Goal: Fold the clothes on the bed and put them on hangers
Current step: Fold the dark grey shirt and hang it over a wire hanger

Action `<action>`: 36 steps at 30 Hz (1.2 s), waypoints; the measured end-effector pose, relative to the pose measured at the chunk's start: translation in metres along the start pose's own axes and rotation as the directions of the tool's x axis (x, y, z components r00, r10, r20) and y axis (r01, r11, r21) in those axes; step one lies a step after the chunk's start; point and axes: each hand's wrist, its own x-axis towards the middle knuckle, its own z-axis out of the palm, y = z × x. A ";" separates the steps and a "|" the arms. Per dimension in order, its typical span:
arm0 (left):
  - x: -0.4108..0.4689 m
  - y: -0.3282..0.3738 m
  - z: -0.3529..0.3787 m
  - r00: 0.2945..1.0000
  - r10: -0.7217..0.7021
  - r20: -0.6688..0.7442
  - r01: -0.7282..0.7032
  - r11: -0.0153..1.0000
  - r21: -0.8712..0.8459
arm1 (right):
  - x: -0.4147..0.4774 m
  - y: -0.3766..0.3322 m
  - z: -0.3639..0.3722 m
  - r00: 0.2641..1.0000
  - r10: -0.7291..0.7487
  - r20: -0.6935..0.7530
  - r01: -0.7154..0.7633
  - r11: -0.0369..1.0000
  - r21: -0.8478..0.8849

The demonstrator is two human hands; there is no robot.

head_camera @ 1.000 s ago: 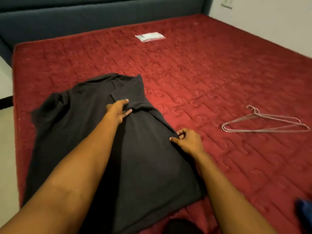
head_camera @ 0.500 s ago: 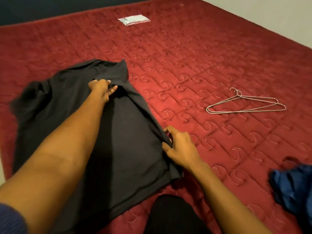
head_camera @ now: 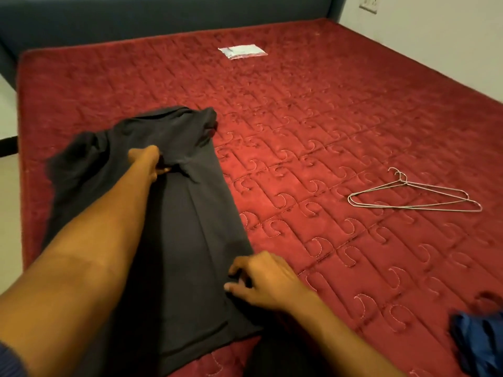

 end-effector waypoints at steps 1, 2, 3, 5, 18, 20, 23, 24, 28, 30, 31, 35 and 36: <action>0.001 0.004 -0.004 1.000 -0.013 0.009 0.013 1.000 0.013 | 0.009 0.007 -0.006 0.999 0.029 -0.044 -0.027 0.999 0.037; 0.001 0.009 -0.006 0.999 -0.031 0.028 0.030 0.999 0.014 | 0.019 0.016 -0.012 0.993 0.071 -0.099 -0.061 0.993 0.097; 0.002 0.013 -0.006 0.998 -0.047 0.046 0.046 0.998 0.032 | 0.032 0.027 -0.019 0.981 0.118 -0.152 -0.094 0.982 0.162; 0.010 0.025 -0.008 0.996 -0.050 0.069 0.044 0.995 0.095 | 0.069 0.050 -0.036 0.957 0.195 -0.214 -0.141 0.959 0.244; 0.108 0.057 0.019 0.876 -0.268 0.401 0.117 0.924 0.363 | 0.368 0.111 -0.110 0.914 0.294 -0.280 -0.152 0.887 0.436; 0.112 0.063 0.015 0.830 -0.314 0.461 0.095 0.894 0.438 | 0.389 0.115 -0.112 0.923 0.253 -0.289 -0.105 0.891 0.443; 0.112 0.068 0.015 0.759 -0.407 0.509 0.114 0.852 0.512 | 0.407 0.130 -0.112 0.933 0.189 -0.306 -0.063 0.924 0.377; 0.113 0.069 0.015 0.739 -0.421 0.527 0.134 0.857 0.497 | 0.413 0.135 -0.112 0.937 0.169 -0.305 -0.049 0.929 0.366; 0.111 0.062 0.015 0.728 -0.371 0.576 0.083 0.882 0.463 | 0.426 0.138 -0.123 0.969 0.098 -0.225 -0.041 0.969 0.245; 0.110 0.059 0.015 0.833 -0.226 0.506 -0.034 0.890 0.454 | 0.432 0.139 -0.130 0.978 0.120 -0.168 -0.077 0.967 0.243; 0.111 0.056 0.014 0.883 -0.138 0.448 -0.078 0.899 0.431 | 0.436 0.139 -0.134 0.980 0.134 -0.144 -0.091 0.959 0.269; 0.104 0.043 -0.001 0.957 0.282 0.076 -0.291 0.921 0.259 | 0.448 0.137 -0.143 0.962 0.105 -0.251 -0.051 0.976 0.213; 0.102 0.037 -0.005 0.940 0.340 -0.024 -0.319 0.903 0.287 | 0.452 0.136 -0.142 0.949 0.092 -0.301 -0.029 0.978 0.206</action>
